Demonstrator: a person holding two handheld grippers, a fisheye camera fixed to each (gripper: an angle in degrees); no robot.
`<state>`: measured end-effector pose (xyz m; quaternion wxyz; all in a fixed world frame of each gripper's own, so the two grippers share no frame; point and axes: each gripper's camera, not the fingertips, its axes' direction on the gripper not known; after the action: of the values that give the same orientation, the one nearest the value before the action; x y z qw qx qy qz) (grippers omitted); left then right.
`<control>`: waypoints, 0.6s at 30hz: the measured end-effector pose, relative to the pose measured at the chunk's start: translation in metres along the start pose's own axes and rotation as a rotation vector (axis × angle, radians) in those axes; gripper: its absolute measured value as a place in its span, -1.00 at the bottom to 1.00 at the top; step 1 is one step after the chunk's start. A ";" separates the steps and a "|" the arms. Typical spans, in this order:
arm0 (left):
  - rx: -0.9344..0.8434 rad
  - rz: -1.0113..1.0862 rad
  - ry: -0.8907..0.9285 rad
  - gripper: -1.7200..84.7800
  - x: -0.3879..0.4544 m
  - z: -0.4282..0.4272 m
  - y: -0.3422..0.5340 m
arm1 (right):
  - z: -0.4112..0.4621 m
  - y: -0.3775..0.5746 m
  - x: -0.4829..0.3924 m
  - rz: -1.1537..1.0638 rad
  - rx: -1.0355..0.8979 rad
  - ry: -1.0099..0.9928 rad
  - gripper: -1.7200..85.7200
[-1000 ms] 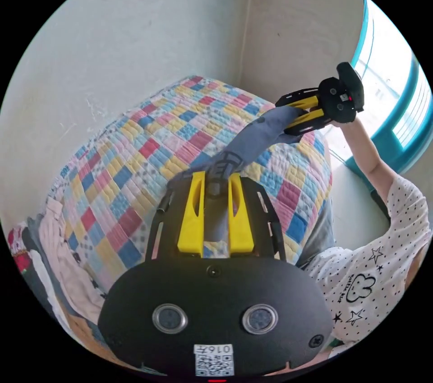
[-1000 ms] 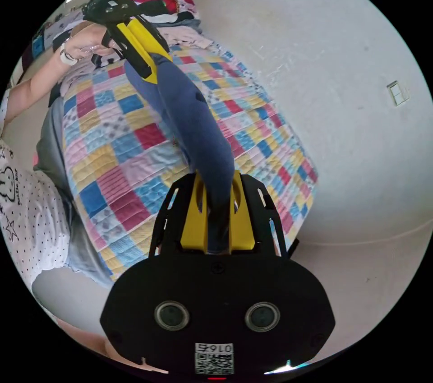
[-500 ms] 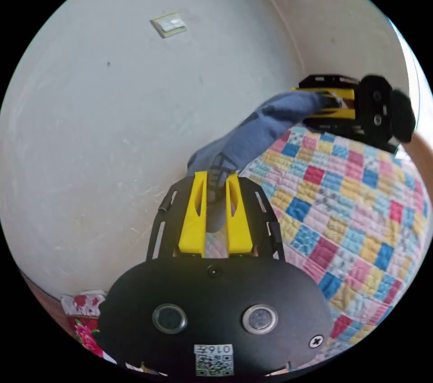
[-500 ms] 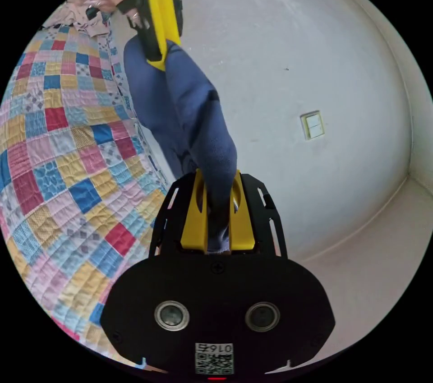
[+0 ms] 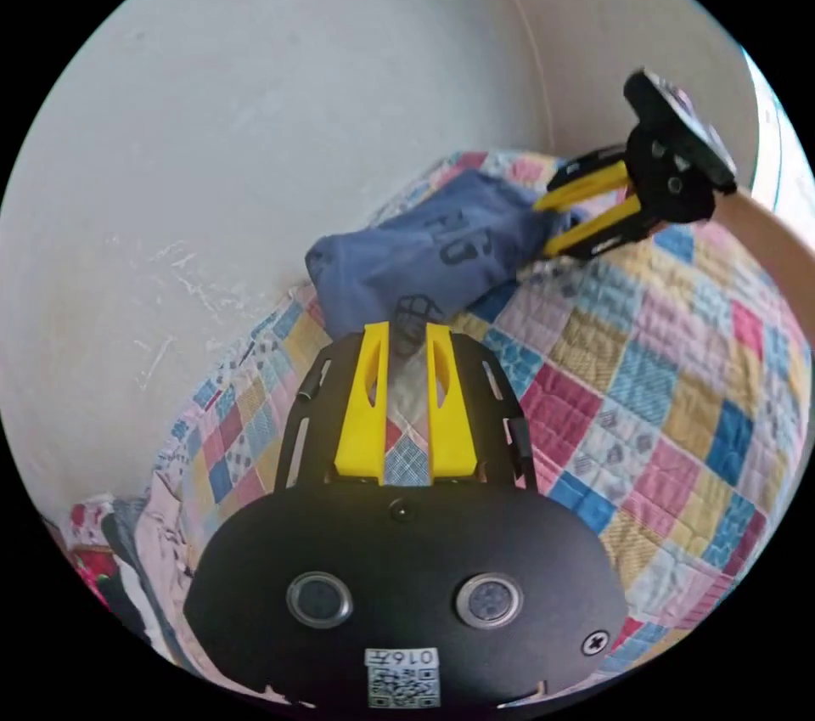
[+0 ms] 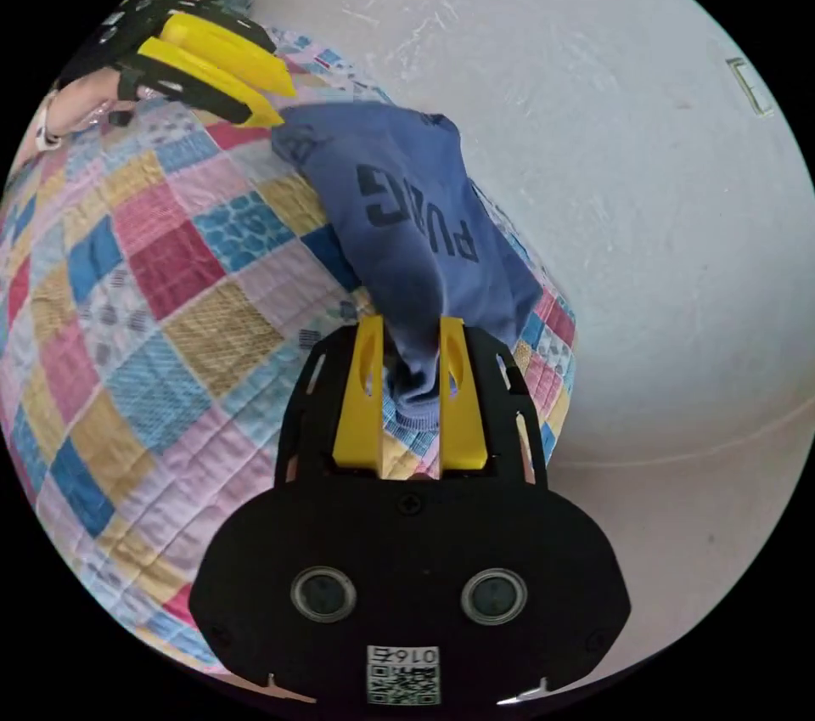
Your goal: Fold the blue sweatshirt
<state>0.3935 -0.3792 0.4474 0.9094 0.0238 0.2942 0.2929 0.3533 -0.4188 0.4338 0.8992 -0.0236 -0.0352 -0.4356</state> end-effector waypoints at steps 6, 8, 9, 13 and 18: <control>-0.018 -0.164 0.128 -0.85 -0.040 0.047 -0.039 | 0.004 -0.029 0.057 0.346 0.138 -0.067 -0.95; -0.042 -0.239 0.176 -0.85 -0.045 0.078 -0.038 | 0.031 -0.040 0.059 0.367 0.062 -0.111 -0.96; -0.076 -0.267 0.216 -0.85 -0.047 0.099 -0.035 | 0.048 -0.045 0.057 0.354 0.019 -0.128 -0.97; -0.109 -0.264 0.257 -0.93 -0.052 0.142 -0.018 | 0.097 -0.049 0.053 0.310 -0.151 -0.159 -0.97; -0.091 -0.258 0.277 -0.94 -0.069 0.147 -0.016 | 0.104 -0.037 0.068 0.366 -0.048 -0.195 -0.95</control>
<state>0.4375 -0.4114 0.6012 0.8905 -0.0958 0.4034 0.1873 0.3618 -0.4873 0.5434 0.9548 -0.0931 -0.1067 -0.2613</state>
